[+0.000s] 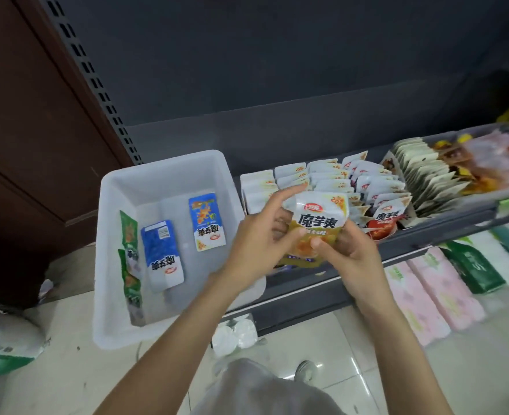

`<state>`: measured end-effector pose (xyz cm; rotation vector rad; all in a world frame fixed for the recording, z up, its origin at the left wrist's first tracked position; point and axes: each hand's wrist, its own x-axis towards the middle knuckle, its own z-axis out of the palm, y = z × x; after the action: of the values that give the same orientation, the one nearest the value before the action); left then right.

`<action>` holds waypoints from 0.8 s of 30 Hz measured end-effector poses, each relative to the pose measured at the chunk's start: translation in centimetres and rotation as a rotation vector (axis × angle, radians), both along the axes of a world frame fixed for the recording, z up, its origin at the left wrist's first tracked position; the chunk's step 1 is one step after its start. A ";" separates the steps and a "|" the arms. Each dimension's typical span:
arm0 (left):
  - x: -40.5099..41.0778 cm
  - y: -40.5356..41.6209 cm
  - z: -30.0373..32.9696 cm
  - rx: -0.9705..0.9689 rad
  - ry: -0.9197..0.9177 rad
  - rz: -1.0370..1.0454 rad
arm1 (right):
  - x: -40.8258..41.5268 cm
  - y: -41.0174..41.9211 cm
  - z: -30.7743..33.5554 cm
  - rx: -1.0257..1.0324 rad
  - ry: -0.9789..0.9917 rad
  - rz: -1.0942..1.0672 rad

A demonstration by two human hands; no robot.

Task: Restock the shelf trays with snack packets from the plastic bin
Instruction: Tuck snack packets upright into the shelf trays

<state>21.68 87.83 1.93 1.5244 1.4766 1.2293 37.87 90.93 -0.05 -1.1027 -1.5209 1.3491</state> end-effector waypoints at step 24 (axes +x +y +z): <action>3.0 4.6 -4.1 0.386 0.700 0.245 | 4.1 8.5 -3.0 1.234 -0.833 -0.056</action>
<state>24.64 92.41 -2.17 2.2420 1.9924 1.2286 41.93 99.39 -3.01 -0.8180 -2.3158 -0.3174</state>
